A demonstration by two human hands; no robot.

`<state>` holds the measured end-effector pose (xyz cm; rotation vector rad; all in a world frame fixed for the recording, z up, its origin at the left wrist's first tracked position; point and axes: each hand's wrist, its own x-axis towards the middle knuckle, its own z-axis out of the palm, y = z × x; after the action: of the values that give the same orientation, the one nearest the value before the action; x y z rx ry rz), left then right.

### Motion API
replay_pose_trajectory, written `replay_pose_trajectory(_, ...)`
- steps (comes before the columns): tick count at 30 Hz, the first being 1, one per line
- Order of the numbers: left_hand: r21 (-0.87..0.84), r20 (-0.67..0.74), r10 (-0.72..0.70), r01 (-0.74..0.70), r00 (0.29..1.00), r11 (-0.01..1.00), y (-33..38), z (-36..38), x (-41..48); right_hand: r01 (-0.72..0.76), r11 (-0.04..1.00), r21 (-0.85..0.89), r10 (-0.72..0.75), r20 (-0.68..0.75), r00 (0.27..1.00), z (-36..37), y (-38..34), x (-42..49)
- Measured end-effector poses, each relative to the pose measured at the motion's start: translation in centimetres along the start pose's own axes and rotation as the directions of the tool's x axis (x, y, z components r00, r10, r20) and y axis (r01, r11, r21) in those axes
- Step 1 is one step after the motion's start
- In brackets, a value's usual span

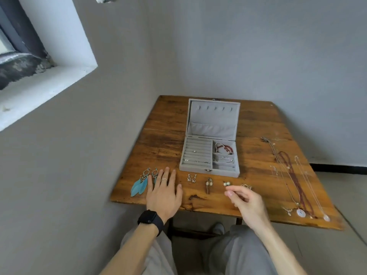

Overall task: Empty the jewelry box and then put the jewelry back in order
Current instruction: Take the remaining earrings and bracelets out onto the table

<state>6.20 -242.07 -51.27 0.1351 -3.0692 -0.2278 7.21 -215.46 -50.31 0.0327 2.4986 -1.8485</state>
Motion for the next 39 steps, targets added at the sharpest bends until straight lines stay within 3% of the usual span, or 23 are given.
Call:
replay_pose_trajectory(5, -0.063, -0.197, 0.000, -0.013, 0.980, 0.998, 1.5, -3.2, 2.0, 0.011, 0.999, 0.032, -0.010, -0.017, 1.000, 0.1, 0.8, 0.4)
replay_pose_trajectory(8, -0.043, -0.292, 0.108, -0.126, 0.950, 0.991, 3.3, -5.2, 5.2, 0.033, 0.999, 0.036, -0.032, -0.011, 0.999, 0.2, 1.2, 0.6)
replay_pose_trajectory(13, 0.081, -0.057, 0.219, -0.214, 0.974, 0.974, 5.3, -6.6, 11.4, 0.079, 0.996, -0.037, -0.080, -0.021, 0.997, 0.3, 1.5, 0.5)
replay_pose_trajectory(17, 0.217, 0.032, 0.245, -0.246, 0.969, 0.945, 6.0, -6.0, 13.6, 0.077, 0.996, -0.047, -0.079, -0.028, 0.996, 0.3, 1.5, 0.6)
replay_pose_trajectory(26, 0.226, -0.025, 0.251, -0.239, 0.968, 0.944, 6.2, -5.1, 13.6, 0.098, 0.992, -0.076, -0.100, -0.023, 0.995, 0.2, 1.5, 0.5)
replay_pose_trajectory(35, 0.175, 0.011, 0.222, -0.221, 0.975, 0.960, 6.2, -5.9, 14.1, 0.096, 0.988, -0.120, -0.100, -0.024, 0.995, 0.4, 1.3, 0.4)
replay_pose_trajectory(39, -0.007, -0.018, 0.166, -0.166, 0.986, 0.986, 5.2, -7.5, 13.6, 0.076, 0.986, -0.151, -0.080, -0.023, 0.997, 0.4, 1.1, 0.5)
